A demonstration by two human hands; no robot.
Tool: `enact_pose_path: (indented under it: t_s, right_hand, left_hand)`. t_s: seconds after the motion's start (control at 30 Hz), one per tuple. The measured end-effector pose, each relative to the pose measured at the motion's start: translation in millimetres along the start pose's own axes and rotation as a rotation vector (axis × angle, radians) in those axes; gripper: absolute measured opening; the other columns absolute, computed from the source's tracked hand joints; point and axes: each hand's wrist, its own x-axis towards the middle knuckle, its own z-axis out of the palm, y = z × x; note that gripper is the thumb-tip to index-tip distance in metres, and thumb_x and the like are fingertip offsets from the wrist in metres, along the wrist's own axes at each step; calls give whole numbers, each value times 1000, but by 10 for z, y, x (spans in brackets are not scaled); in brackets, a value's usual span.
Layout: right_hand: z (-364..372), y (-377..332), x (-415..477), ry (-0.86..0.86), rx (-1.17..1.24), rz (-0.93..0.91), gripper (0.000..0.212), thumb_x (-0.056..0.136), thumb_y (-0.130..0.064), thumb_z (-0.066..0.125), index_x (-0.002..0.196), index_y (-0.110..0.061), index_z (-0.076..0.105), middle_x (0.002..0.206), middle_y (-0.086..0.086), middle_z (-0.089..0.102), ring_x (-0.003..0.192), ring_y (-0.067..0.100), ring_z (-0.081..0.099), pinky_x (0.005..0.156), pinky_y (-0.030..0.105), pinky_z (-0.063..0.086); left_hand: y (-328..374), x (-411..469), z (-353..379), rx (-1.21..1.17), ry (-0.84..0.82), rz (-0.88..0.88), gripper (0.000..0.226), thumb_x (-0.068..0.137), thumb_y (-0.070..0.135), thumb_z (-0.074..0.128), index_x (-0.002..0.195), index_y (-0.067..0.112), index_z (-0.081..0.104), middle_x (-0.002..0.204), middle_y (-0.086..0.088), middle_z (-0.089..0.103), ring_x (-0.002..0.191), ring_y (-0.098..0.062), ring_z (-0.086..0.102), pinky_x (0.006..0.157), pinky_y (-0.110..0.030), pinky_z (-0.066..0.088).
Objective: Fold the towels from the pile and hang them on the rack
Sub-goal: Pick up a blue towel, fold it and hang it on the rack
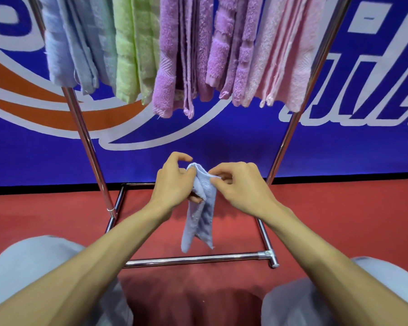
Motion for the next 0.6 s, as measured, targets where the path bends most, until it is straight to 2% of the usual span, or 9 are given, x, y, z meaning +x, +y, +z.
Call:
enact_pose_path:
  t_s: [0.1,0.2,0.23,0.3,0.37,0.4,0.43,0.5,0.6]
  right_hand:
    - [37,-26,17,-4,15,-9,18,86,-13,59,95,-15,74,86,0,75,79,14,68,77,36,54]
    - [84,-40,23,-29,31,-11,19,85,-16,58,95,-17,75,86,0,76,80,15,69,76,37,55]
    - [97,-43,22,-37,34,-10,18,85,-18,59,94,-19,75,85,-1,76,80,14,70,77,37,55]
    - [111,-49,17,-60,40,-4,18,85,-32,61,88,-22,75,81,-2,75,79,13,70,77,36,55]
    - [109,-39,10,-83,9,14,33,79,-52,58,86,-24,73,78,-3,74,78,16,69,75,37,55]
    - [110,-24,9,-88,-18,19,37,76,-57,58,87,-25,72,77,-4,74,78,17,68,74,38,54]
    - [108,-6,8,-85,-39,22,33,75,-54,61,89,-26,72,78,-5,74,80,16,68,74,38,54]
    - [82,30,16,-57,-58,23,19,79,-35,63,92,-26,73,81,-6,74,81,16,68,75,38,54]
    - [33,48,29,-23,-56,10,20,83,-20,57,94,-22,73,82,-3,74,77,16,66,74,38,54]
  left_hand:
    - [-18,27,24,-61,-5,-42,28,87,7,44,105,23,58,71,-14,69,57,-31,70,65,-47,60]
    - [-46,53,31,42,33,-24,29,85,11,45,105,26,61,67,-6,64,55,-23,59,56,-31,53]
    - [-50,58,30,61,38,-30,29,86,11,45,105,25,62,70,-4,65,57,-21,58,57,-32,52]
    - [-65,64,39,4,3,-68,24,86,14,45,99,25,62,83,-8,71,72,-24,68,72,-43,58]
    - [-75,54,53,-76,-33,-118,21,86,16,42,95,23,60,93,-11,72,81,-25,72,80,-46,58]
    - [-72,44,58,-101,-49,-132,21,87,16,41,96,21,59,95,-11,72,81,-25,73,82,-45,58]
    - [-73,44,63,-122,-70,-144,21,88,15,39,98,19,57,95,-12,73,81,-25,73,84,-44,58]
    - [-40,23,69,-163,-137,-149,22,90,11,34,103,14,52,86,-12,75,76,-25,73,84,-41,57]
    - [3,4,57,-130,-166,-122,23,87,7,34,104,10,49,68,-11,70,66,-26,68,79,-39,57]
